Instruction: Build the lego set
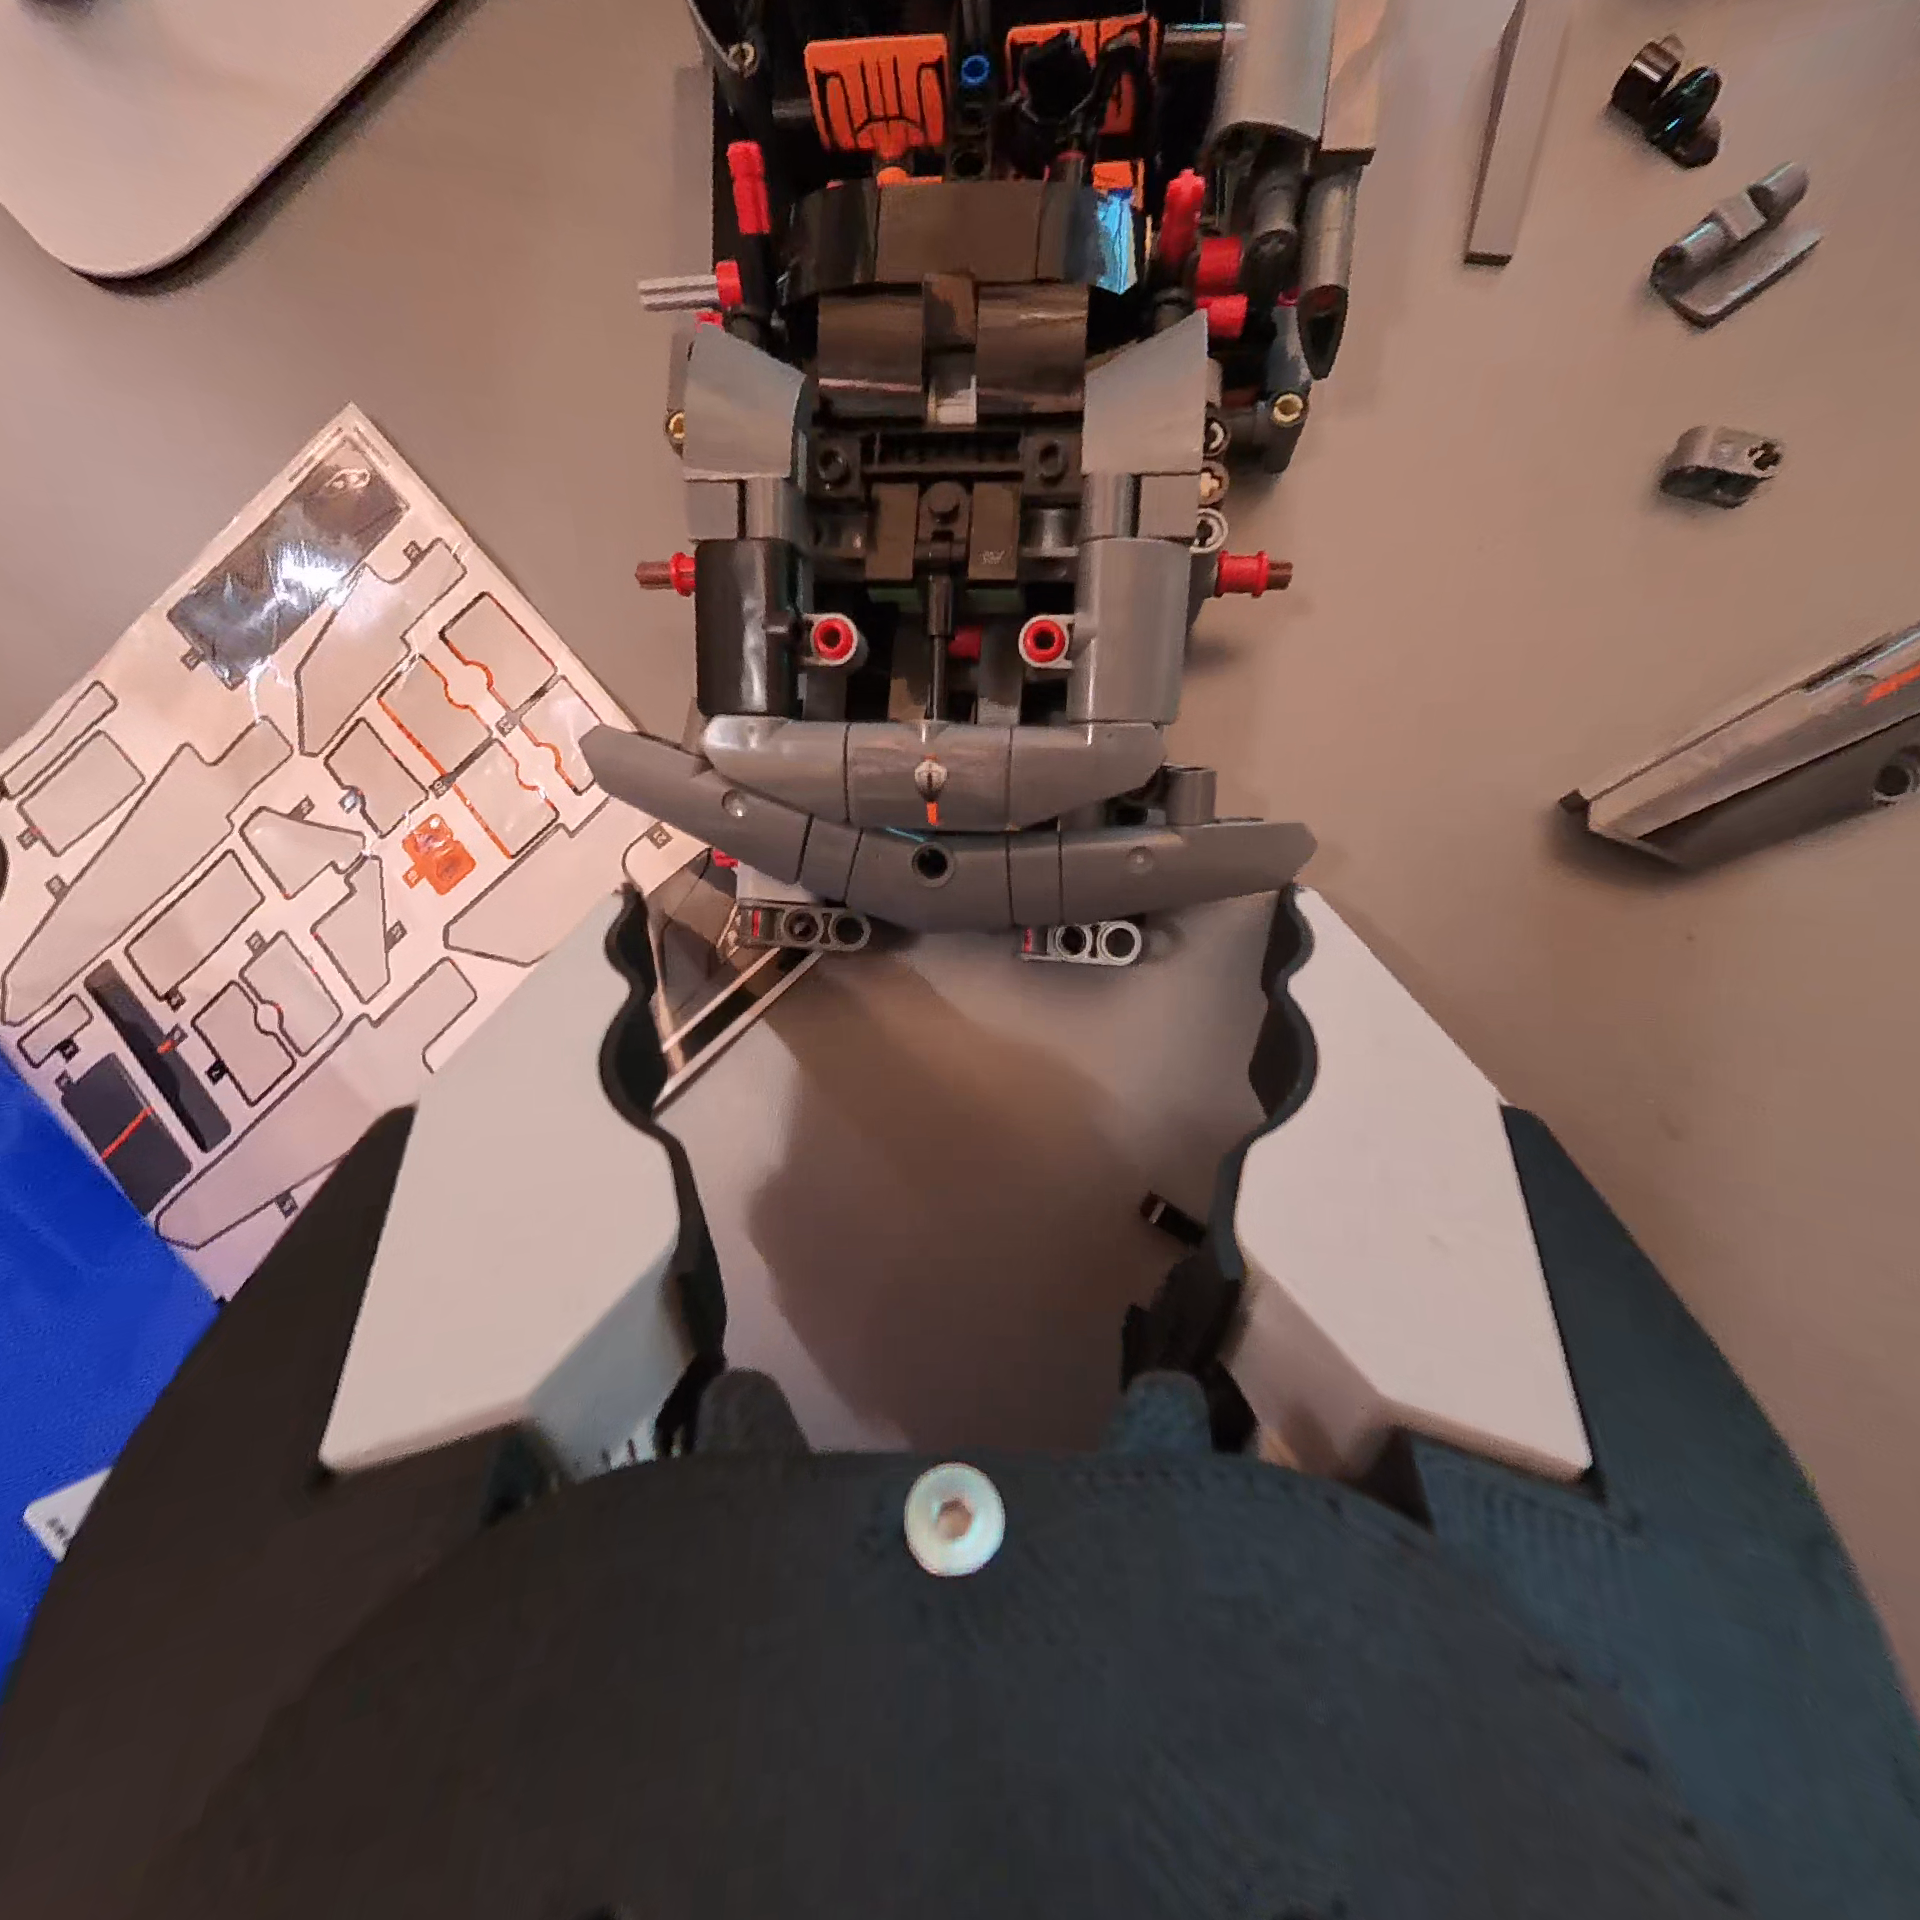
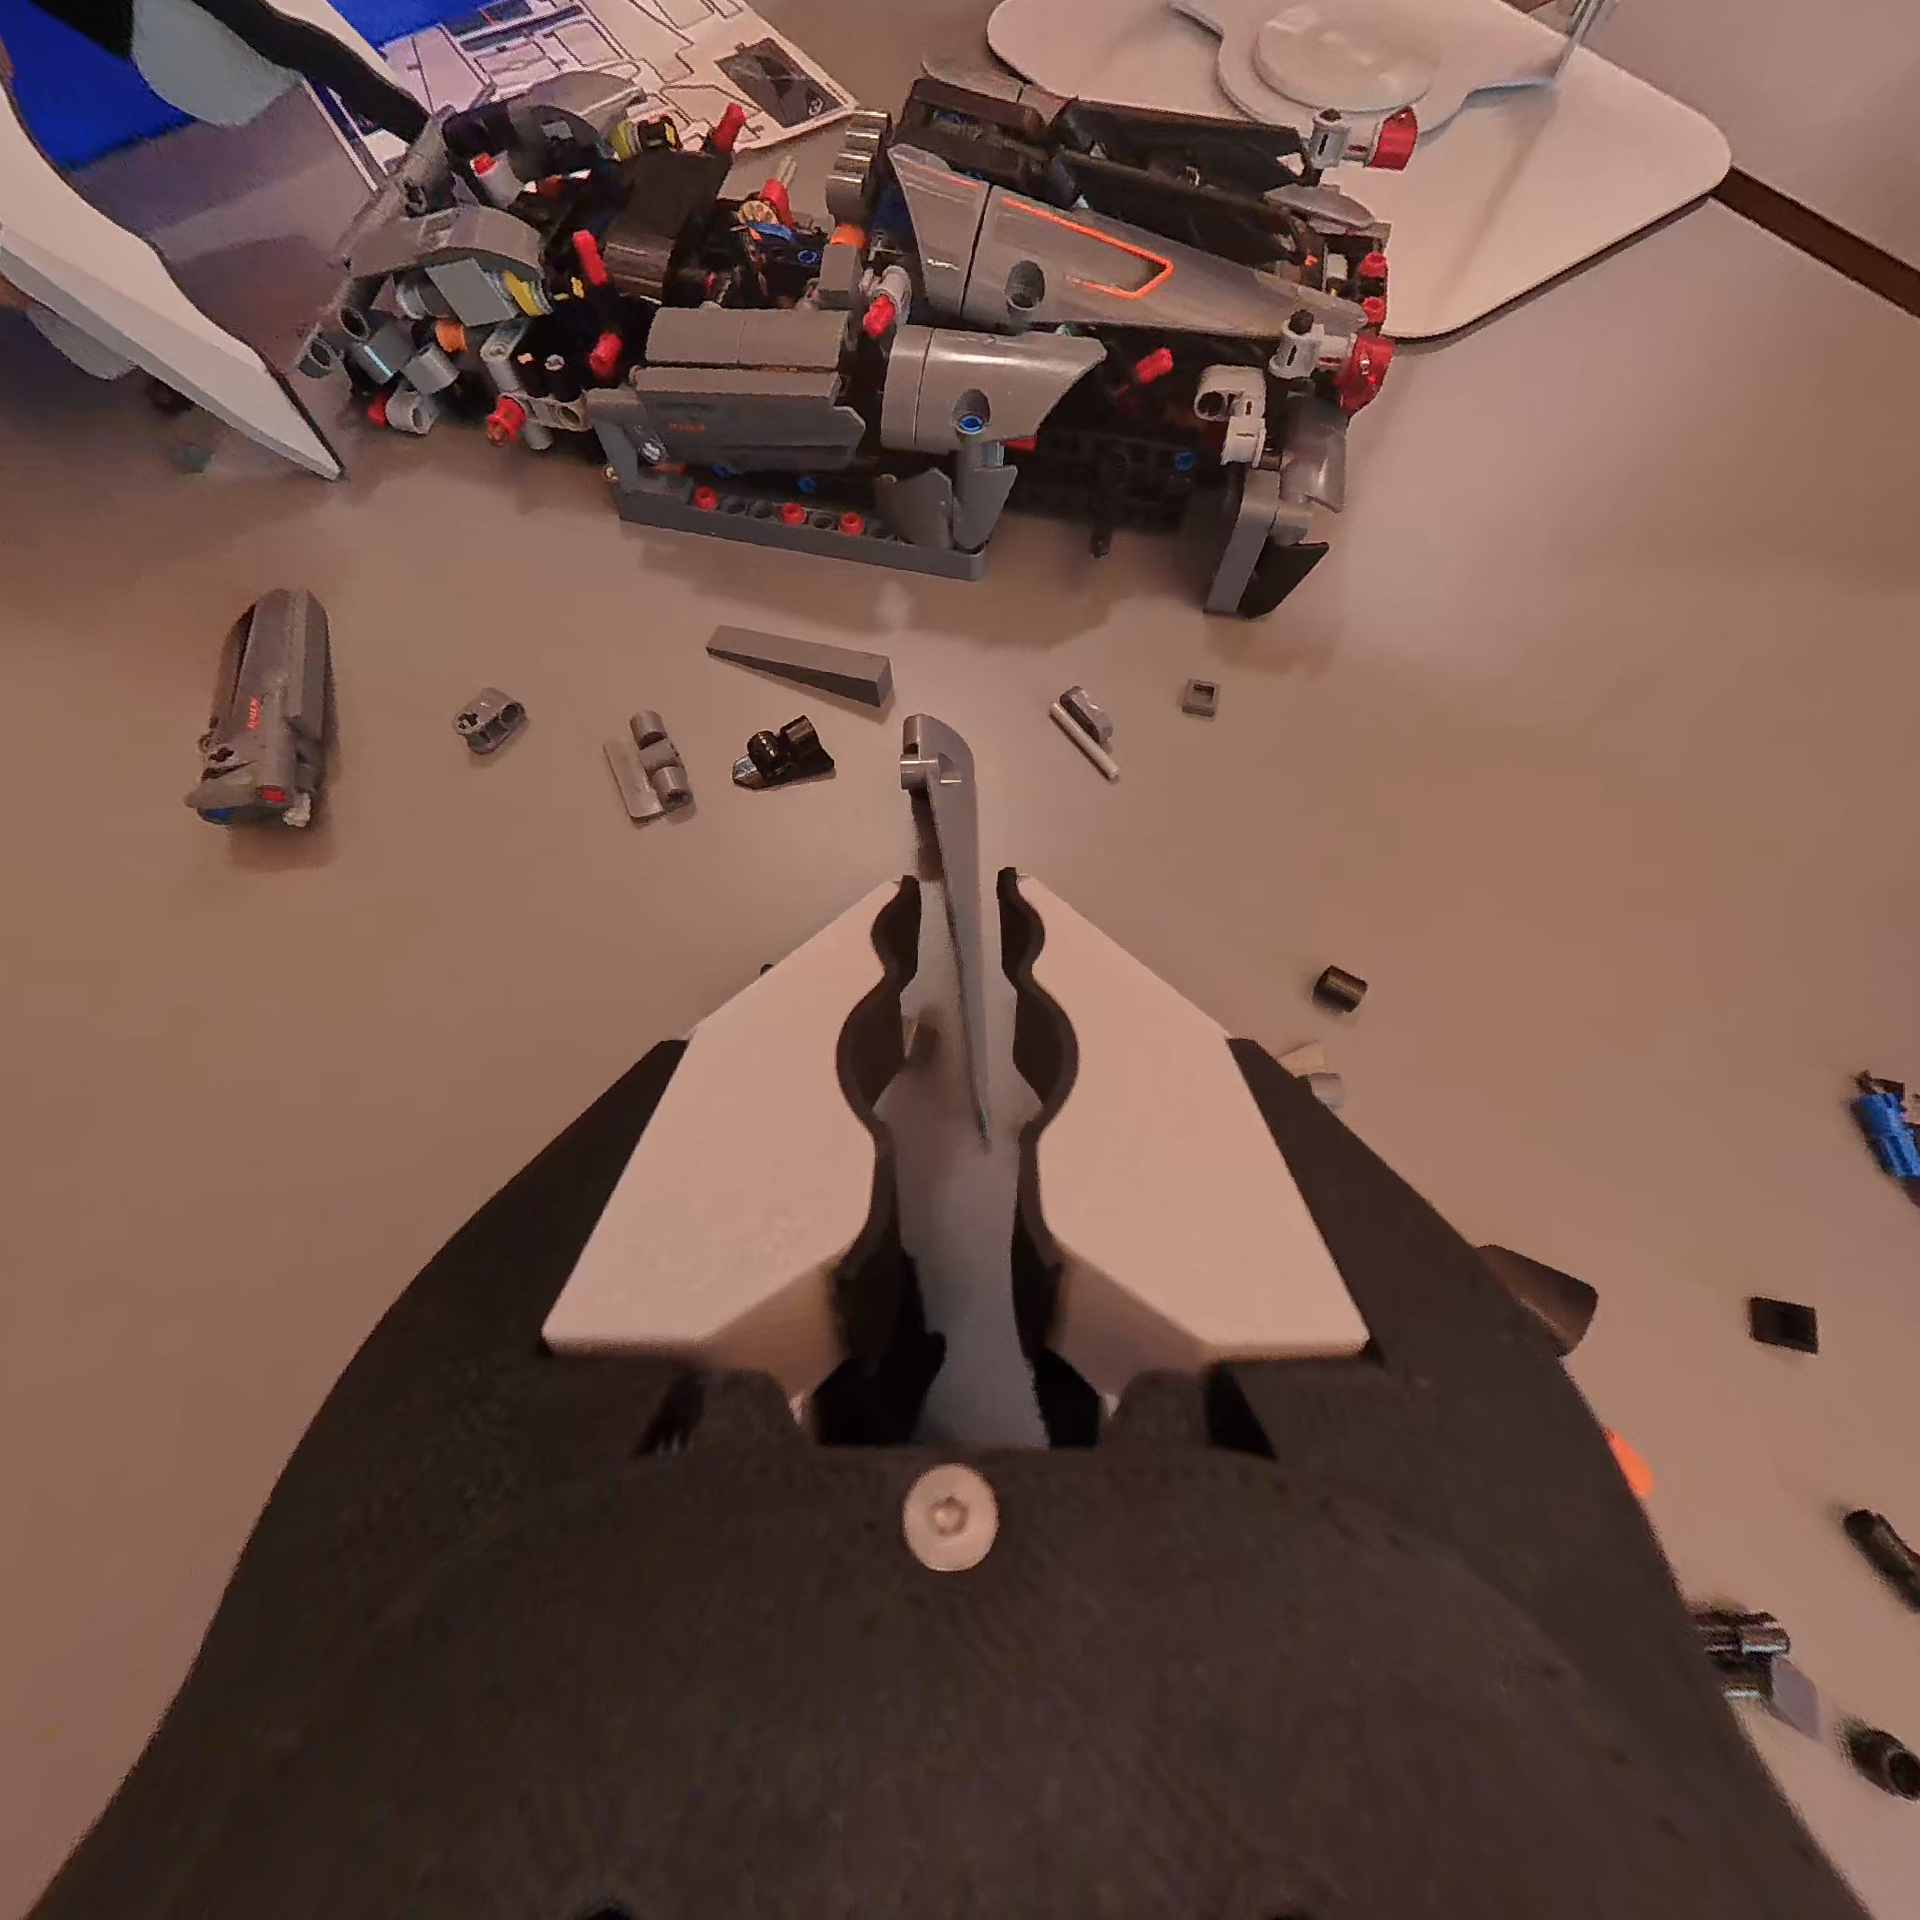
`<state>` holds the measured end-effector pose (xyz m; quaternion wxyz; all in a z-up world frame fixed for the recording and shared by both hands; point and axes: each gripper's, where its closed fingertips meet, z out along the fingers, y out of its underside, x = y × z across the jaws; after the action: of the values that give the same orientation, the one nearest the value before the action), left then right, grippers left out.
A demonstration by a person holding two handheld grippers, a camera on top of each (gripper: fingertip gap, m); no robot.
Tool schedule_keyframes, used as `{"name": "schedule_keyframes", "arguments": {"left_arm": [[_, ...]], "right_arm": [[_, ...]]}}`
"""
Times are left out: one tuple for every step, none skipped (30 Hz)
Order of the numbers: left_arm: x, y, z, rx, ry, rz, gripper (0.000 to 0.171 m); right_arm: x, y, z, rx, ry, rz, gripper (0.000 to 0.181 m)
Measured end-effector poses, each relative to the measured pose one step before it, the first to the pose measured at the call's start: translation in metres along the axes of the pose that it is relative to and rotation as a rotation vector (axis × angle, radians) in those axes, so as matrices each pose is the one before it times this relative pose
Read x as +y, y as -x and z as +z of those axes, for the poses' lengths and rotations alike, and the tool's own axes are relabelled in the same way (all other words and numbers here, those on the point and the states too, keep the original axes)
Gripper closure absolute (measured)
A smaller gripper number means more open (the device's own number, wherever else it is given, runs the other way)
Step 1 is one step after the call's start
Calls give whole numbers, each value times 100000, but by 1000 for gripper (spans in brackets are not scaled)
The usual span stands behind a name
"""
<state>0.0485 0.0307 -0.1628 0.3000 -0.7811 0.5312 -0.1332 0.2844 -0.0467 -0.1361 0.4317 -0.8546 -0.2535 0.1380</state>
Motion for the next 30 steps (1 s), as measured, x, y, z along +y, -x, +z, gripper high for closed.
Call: {"name": "schedule_keyframes", "arguments": {"left_arm": [[-93,-124,65,957,-476,256,59],[-69,-133,50,866,-632,252,62],[-104,-246,39,1325,-1069,358,68],[-61,-205,39,1129,-1020,-351,74],[-37,9,13,-117,-655,-149,74],[-7,4,1,-5,-392,51,75],[7,15,-17,180,-62,-54,75],[-28,38,-17,-96,-78,-3,76],[-14,48,9,-245,-47,252,76],[4,19,0,55,44,244,77],[-22,19,-22,331,60,-277,77],[-44,75,-13,-41,-151,-276,77],[-14,60,-10,-83,9,92,78],[-17,17,-21,53,320,125,78],[-57,84,-41,-469,32,162,78],[22,185,-68,-1229,409,442,85],[-12,101,-103,-582,-45,876,94],[-75,33,-72,150,-278,-182,97],[-10,40,-9,114,211,-432,97],[28,18,8,-138,433,138,97],[24,2,-9,-155,351,196,97],[0,3,8,-72,174,-71,97],[5,12,9,-137,-12,-88,97],[12,10,-7,-158,-170,72,97],[9,2,-1,70,-230,-212,98],[9,-5,1,155,-211,-283,98],[5,7,4,-55,-79,78,98],[6,11,-12,-63,144,75,99],[7,10,-21,0,207,36,100],[-11,23,-9,-164,221,181,100]], "right_arm": [[53,-49,-15,25,-345,556,168],[79,-51,-23,116,-112,472,169],[55,-51,-8,140,-118,249,169],[12,1,-9,60,-213,73,169],[8,23,7,-75,-129,29,169],[-1,51,11,-198,-73,-183,169],[-11,45,4,-58,-114,-384,170],[-7,29,17,-9,-96,-231,170],[-9,47,16,-201,-114,-45,170],[-11,30,10,-114,-182,-75,170],[6,-5,-5,15,-104,-79,170],[29,-6,-14,2,-57,-77,170],[36,-13,-14,-53,-113,-40,170],[38,-25,-17,-49,-103,108,170],[25,-35,-27,-67,-180,164,170],[29,-31,-15,-119,-174,202,170],[18,-35,-33,-73,-168,149,171],[1,-26,-18,-66,-249,61,171],[-16,-13,-20,-166,-307,38,170],[-19,7,-23,-117,-243,-16,170],[-4,-33,-12,71,-124,-55,170],[5,-17,-13,35,-40,-15,170],[0,-23,-10,9,-60,47,170],[-10,-7,-23,-42,-142,17,170],[-12,-14,-22,-1,-160,-14,171],[-18,-26,-29,82,-142,-21,171],[4,-25,-24,28,-120,10,171],[-7,-26,-24,16,-107,50,171],[-9,-20,-19,21,-103,26,171],[-7,-26,-21,56,-85,10,171]]}}
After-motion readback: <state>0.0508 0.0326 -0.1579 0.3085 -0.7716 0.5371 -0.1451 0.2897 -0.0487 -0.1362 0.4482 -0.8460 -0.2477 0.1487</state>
